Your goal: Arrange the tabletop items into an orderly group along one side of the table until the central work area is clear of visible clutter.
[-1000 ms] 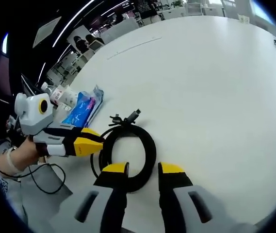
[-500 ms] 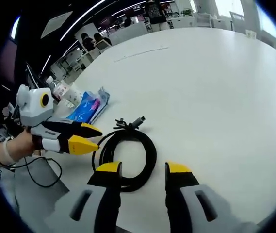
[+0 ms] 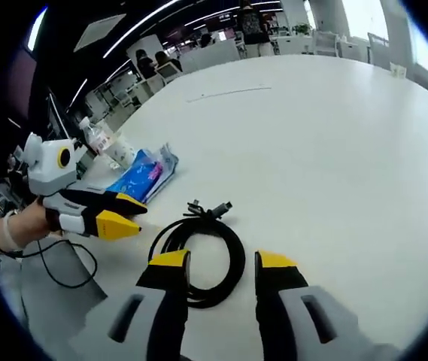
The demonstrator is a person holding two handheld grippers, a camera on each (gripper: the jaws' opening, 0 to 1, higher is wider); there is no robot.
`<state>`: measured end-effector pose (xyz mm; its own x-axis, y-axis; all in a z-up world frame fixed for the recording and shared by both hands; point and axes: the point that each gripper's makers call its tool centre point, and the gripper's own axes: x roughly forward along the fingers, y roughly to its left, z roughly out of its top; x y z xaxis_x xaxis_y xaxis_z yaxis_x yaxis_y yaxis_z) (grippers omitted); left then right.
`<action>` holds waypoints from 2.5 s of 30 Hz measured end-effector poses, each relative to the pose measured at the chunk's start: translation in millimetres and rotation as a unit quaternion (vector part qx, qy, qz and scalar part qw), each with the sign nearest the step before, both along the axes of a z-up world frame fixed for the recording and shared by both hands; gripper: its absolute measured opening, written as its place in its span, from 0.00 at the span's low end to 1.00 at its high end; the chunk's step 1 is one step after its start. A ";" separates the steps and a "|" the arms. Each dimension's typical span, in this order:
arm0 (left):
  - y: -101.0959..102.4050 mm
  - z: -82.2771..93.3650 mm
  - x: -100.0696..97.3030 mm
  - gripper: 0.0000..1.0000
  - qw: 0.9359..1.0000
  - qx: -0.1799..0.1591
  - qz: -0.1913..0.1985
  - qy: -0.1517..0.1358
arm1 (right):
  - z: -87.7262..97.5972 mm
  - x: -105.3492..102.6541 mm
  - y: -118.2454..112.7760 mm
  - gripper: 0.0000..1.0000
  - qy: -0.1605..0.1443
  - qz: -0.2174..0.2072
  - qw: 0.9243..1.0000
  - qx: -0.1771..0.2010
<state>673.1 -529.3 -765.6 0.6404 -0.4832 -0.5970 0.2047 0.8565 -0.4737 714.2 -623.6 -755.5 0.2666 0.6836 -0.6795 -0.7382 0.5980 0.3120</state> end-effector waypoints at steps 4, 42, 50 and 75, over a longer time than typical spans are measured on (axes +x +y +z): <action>12.6 11.6 -2.5 0.26 1.000 0.000 0.019 -0.010 | 10.8 6.3 13.6 0.29 -0.014 0.003 1.000 0.023; 94.5 9.7 -71.8 0.24 0.981 -0.018 0.193 0.020 | 21.6 -7.3 154.6 0.29 -0.014 0.219 0.974 0.046; 92.8 4.8 -79.3 0.22 0.977 -0.022 0.212 0.025 | 23.9 0.9 170.0 0.28 -0.030 0.249 0.967 0.039; 98.2 -4.7 -76.5 0.18 0.966 -0.045 0.249 0.042 | 5.9 11.2 213.2 0.25 -0.031 0.338 0.941 0.005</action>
